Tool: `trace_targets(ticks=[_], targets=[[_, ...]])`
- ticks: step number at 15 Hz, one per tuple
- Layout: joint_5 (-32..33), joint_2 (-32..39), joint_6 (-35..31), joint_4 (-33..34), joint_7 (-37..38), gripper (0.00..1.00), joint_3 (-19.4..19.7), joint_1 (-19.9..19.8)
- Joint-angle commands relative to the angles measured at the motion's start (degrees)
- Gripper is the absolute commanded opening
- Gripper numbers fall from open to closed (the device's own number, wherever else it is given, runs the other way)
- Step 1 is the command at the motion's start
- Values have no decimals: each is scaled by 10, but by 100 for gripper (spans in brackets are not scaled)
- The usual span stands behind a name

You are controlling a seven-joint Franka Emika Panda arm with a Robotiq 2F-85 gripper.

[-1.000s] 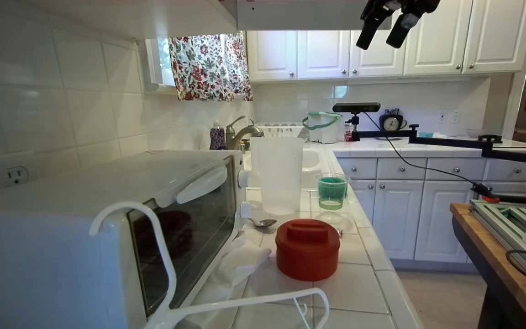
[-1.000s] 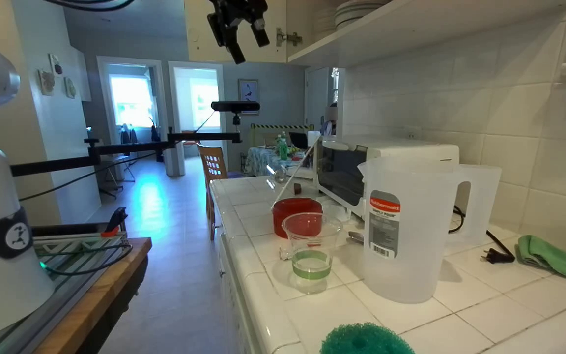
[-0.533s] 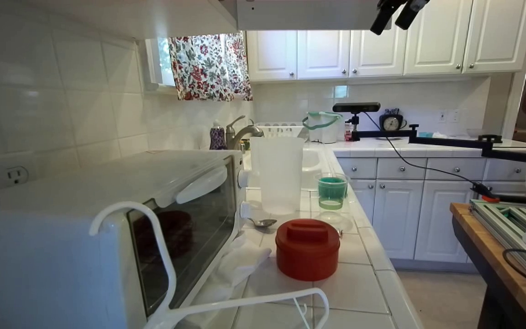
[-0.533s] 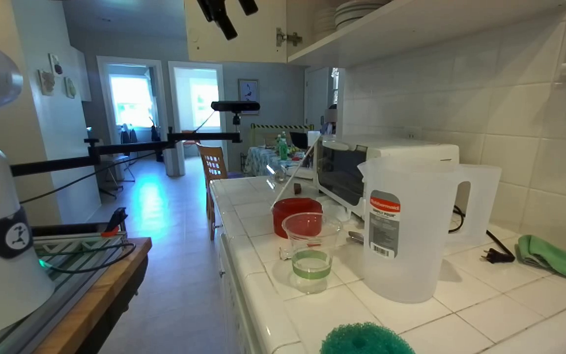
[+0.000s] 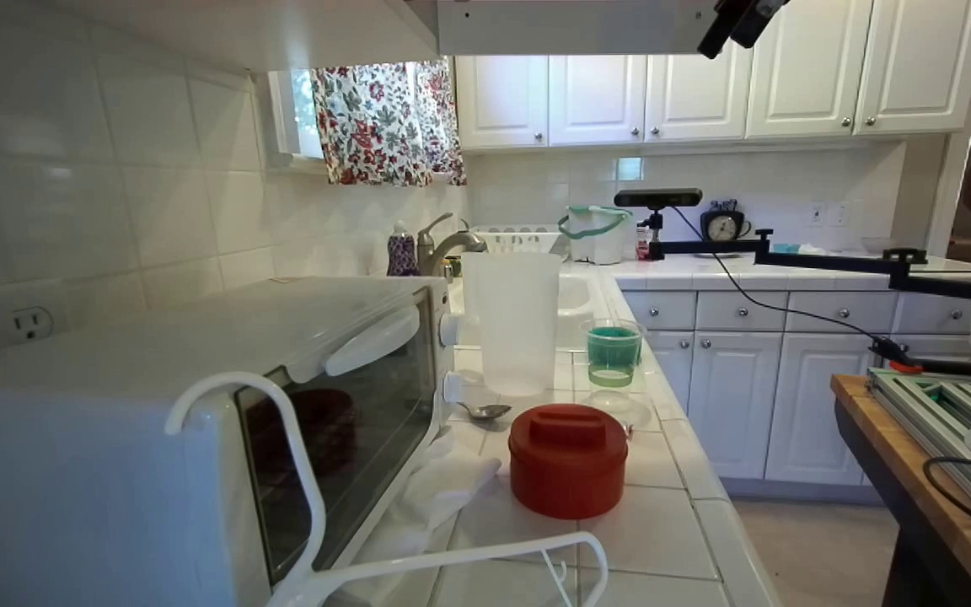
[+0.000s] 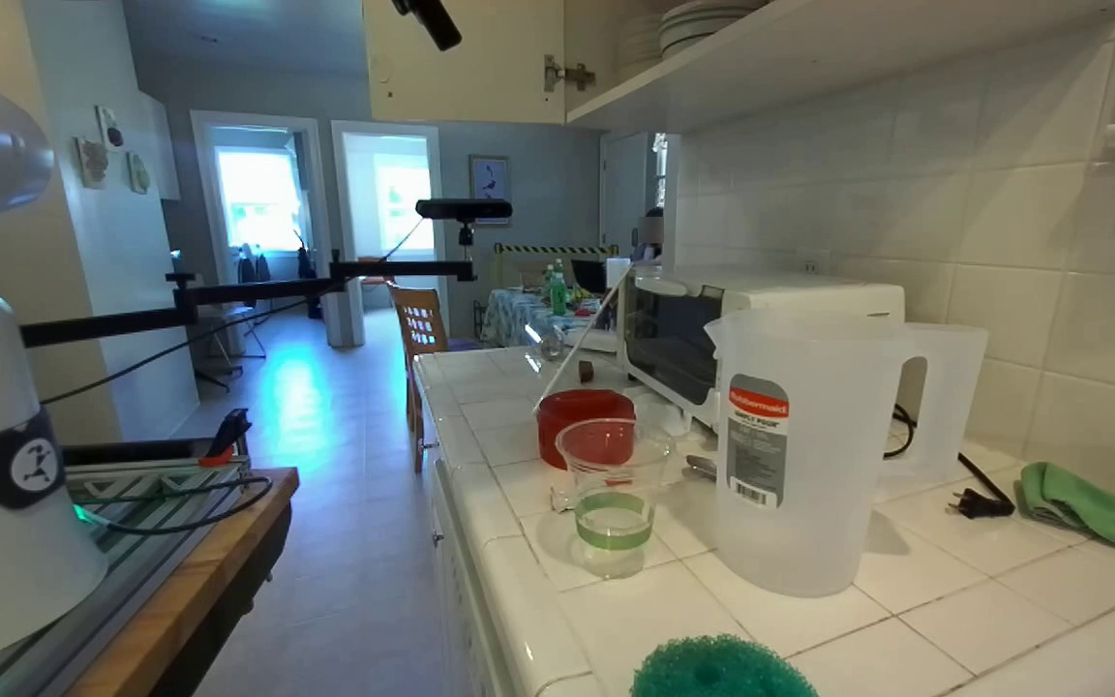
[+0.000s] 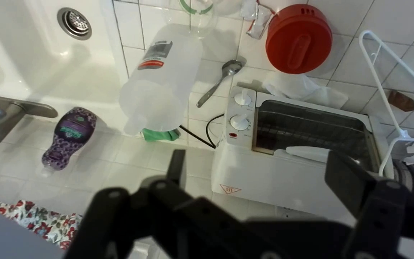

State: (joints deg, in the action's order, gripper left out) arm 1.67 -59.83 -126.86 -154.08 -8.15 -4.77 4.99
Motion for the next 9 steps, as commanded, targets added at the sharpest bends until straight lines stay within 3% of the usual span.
trace_targets(ticks=[1,5,9], targets=[[9,-24,8,-14,29,100,5,-11],[10,-21,-6,-14,40,100,11,-27],[-9,47,-70,-16,20,100,35,-8]])
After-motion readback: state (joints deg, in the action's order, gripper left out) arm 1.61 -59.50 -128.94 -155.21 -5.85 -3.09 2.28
